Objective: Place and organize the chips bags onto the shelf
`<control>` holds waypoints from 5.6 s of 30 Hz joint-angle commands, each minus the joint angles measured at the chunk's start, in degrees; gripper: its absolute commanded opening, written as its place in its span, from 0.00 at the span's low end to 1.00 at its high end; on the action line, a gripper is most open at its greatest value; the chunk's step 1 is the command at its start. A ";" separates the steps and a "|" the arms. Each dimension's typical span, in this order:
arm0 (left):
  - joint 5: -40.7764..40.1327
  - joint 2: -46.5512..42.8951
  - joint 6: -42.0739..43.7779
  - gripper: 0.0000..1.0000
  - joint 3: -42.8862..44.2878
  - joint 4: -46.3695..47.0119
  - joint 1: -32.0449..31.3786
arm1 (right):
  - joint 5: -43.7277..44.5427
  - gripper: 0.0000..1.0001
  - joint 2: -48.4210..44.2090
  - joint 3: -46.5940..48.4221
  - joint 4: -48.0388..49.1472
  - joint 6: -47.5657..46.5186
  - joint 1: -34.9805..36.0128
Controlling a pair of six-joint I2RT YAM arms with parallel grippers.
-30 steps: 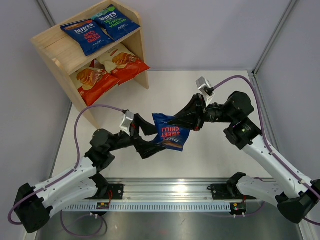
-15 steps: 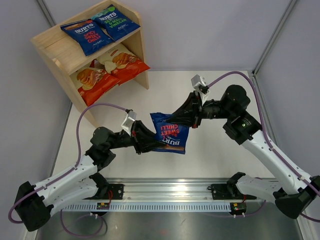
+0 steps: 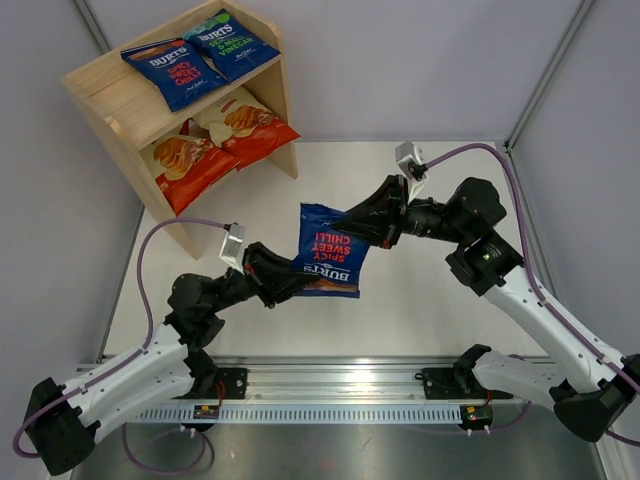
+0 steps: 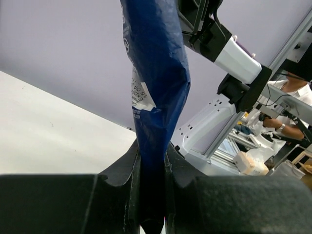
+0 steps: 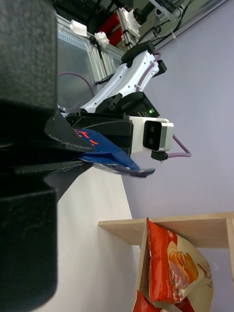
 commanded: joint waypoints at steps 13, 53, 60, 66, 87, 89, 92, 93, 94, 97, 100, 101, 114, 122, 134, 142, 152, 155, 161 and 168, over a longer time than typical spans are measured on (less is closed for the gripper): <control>-19.13 -4.20 8.35 0.00 20.24 -28.84 0.35 | 49.16 0.99 -5.67 11.09 -25.87 -5.91 -0.78; 2.66 43.53 -11.68 0.07 103.53 -86.61 72.24 | 59.12 0.99 -18.06 0.99 -34.68 -4.67 -0.69; -1.65 43.45 -13.78 0.05 104.68 -88.12 73.04 | 59.30 0.99 -18.76 0.29 -34.41 -4.76 -0.69; -4.47 44.06 -16.68 0.05 105.11 -90.13 73.04 | 59.74 0.99 -19.47 -0.24 -33.97 -4.85 -0.69; -12.37 49.95 -18.53 0.34 110.57 -96.37 66.18 | 59.91 1.00 -22.28 -1.12 -33.62 -4.85 -0.69; -14.04 48.90 -18.10 0.35 110.39 -97.07 66.18 | 59.82 0.99 -22.28 -1.12 -33.53 -4.94 -0.69; -15.19 47.84 -18.18 0.44 109.34 -96.03 66.18 | 59.74 0.99 -22.28 -1.21 -33.45 -4.94 -0.69; -15.02 48.19 -17.92 0.47 109.60 -96.11 66.27 | 59.65 1.00 -22.28 -1.29 -33.45 -4.85 -0.78; -14.75 48.45 -17.74 0.49 109.95 -96.29 66.18 | 59.65 1.00 -22.28 -1.21 -33.53 -4.94 -0.69; -13.96 50.91 -15.81 0.50 113.98 -98.56 66.18 | 59.56 0.99 -22.37 -1.29 -33.45 -5.02 -0.78; -15.80 52.23 -12.74 0.50 117.59 -100.59 66.36 | 59.65 1.00 -22.28 -1.38 -33.36 -5.02 -0.69; -16.50 52.06 -11.43 0.49 117.68 -100.68 66.27 | 59.47 1.00 -22.37 -1.38 -33.36 -5.02 -0.69; -20.12 53.29 -4.38 0.34 118.83 -101.65 70.66 | 58.77 0.99 -21.58 -1.73 -32.74 -5.11 -0.78; -16.69 56.01 -4.56 0.29 118.91 -99.11 73.13 | 58.68 0.99 -21.23 -2.08 -32.66 -5.20 -0.69; -16.07 52.51 -3.94 0.29 118.93 -97.26 73.47 | 58.07 0.99 -20.08 -2.26 -31.95 -5.29 -0.78; -12.04 48.45 -7.36 0.21 113.29 -88.66 74.80 | 57.71 0.99 -19.56 -2.35 -31.69 -5.38 -0.69; -6.50 54.86 -10.18 0.15 111.97 -81.53 74.71 | 57.63 1.00 -18.50 -2.44 -31.16 -5.38 -0.69; -6.57 57.59 -9.31 0.14 112.15 -81.78 74.62 | 57.63 0.99 -18.06 -2.44 -31.16 -5.55 -0.78; -8.15 62.33 -6.41 0.10 114.08 -84.24 74.71 | 57.98 0.99 -18.76 -2.52 -31.42 -5.73 -0.69; -10.09 62.35 -3.24 0.11 116.19 -88.12 74.71 | 57.63 0.99 -18.76 -2.70 -31.16 -5.73 -0.69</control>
